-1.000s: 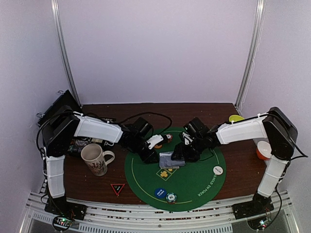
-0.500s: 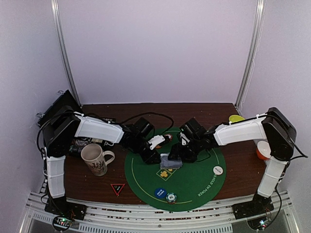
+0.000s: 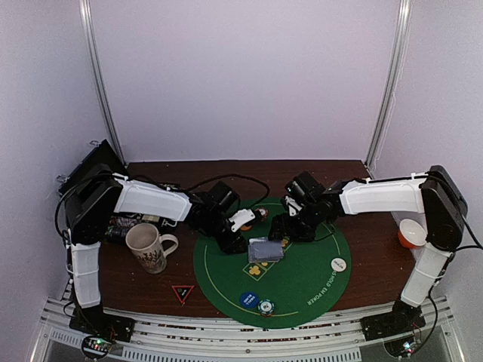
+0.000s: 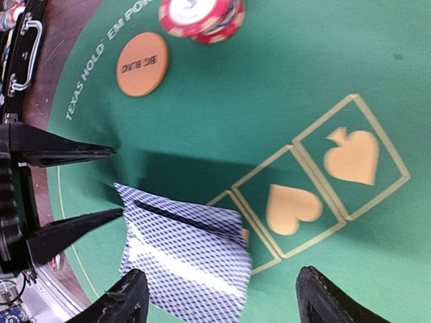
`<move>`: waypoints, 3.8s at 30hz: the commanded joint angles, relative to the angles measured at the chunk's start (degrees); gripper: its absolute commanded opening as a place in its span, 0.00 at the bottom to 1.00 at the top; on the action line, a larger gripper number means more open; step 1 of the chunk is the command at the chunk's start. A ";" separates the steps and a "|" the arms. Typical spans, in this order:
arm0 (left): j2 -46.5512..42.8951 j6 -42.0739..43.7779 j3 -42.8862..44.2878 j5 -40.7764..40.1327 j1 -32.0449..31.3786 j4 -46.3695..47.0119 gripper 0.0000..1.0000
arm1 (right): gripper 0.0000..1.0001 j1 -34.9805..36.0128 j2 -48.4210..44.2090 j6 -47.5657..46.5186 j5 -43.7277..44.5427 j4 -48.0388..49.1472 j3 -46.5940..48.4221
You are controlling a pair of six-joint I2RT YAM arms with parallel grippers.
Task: Distribute texas hold em gaming equipment
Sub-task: Adjust the poker card in the community card area.
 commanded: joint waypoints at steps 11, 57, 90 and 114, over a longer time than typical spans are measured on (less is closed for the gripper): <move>-1.93 -0.03 0.82 -1.29 1.46 -1.58 0.48 | 0.69 2.48 -0.16 0.01 24.56 -17.42 0.88; 6.27 -1.04 20.09 0.52 3.05 -2.62 0.46 | 0.06 14.67 -7.76 -8.55 -5.56 16.10 -12.72; 13.43 5.74 19.67 5.44 -1.44 -3.45 0.43 | 0.00 12.27 2.81 -10.18 5.65 18.75 -8.84; 13.86 9.29 19.18 12.81 -2.25 -7.69 0.43 | 0.00 11.65 4.44 -10.18 8.57 22.20 -6.87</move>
